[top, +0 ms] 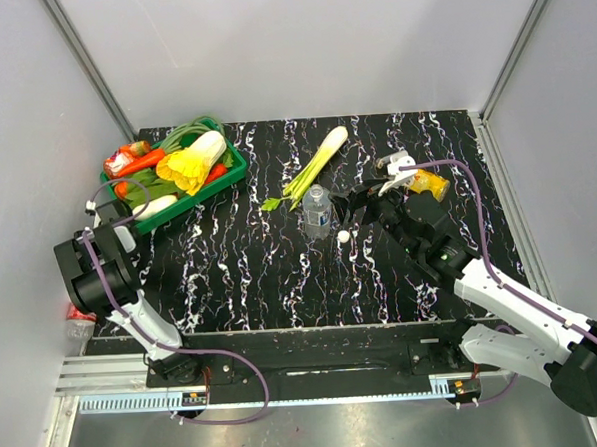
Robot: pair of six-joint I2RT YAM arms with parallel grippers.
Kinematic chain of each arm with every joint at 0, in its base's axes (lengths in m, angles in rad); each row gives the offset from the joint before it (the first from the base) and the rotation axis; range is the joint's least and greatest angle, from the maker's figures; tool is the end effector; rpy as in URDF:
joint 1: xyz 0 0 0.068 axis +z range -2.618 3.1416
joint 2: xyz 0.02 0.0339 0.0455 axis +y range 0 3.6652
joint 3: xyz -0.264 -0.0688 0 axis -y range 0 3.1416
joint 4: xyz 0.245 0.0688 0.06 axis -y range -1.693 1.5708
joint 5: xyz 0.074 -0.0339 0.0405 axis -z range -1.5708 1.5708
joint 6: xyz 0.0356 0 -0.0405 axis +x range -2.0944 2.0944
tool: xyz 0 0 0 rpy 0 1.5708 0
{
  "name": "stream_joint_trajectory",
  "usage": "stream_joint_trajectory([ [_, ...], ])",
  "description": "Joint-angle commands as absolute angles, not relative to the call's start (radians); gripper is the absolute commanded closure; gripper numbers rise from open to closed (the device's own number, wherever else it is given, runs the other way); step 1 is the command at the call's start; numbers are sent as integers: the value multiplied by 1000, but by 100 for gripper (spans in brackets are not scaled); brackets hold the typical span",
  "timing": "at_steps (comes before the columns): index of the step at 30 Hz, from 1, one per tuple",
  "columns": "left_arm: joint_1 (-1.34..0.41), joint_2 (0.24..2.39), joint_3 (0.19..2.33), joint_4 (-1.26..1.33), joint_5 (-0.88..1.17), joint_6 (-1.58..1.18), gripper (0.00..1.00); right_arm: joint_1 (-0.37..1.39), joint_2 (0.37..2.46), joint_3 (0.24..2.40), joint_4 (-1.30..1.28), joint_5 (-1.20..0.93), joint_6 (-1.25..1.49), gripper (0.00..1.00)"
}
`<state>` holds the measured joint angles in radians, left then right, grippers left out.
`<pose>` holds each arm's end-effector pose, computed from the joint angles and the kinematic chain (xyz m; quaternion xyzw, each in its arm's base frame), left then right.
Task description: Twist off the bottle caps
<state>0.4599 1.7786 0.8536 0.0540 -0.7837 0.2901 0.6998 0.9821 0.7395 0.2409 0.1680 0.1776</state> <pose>0.2879 0.1706 0.1364 -0.2041 0.8540 0.4499 0.1634 0.1834 0.1466 0.3323 -0.1248 0.6966 0.2453 0.6626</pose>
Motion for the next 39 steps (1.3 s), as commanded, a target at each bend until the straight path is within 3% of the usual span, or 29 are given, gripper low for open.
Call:
stream_joint_trajectory([
  [1,479,1804,885,40,-743,270,29,709,982,735,281,199,161,0],
  [4,477,1807,888,32,-736,262,45,707,983,735,284,192,164,1],
  [8,479,1789,888,25,-726,239,55,709,988,733,288,193,166,0],
  [16,468,1619,904,-60,-646,154,55,707,1003,744,295,176,167,0],
  [18,460,1544,903,-92,-635,117,61,707,1003,753,290,163,169,0],
  [27,416,1128,831,-178,-598,3,68,707,1038,839,215,69,179,0],
  [33,312,889,853,-276,-408,-52,70,707,1035,867,181,38,193,0],
  [39,241,807,960,-317,-45,-46,68,709,1054,992,28,-63,196,0],
])
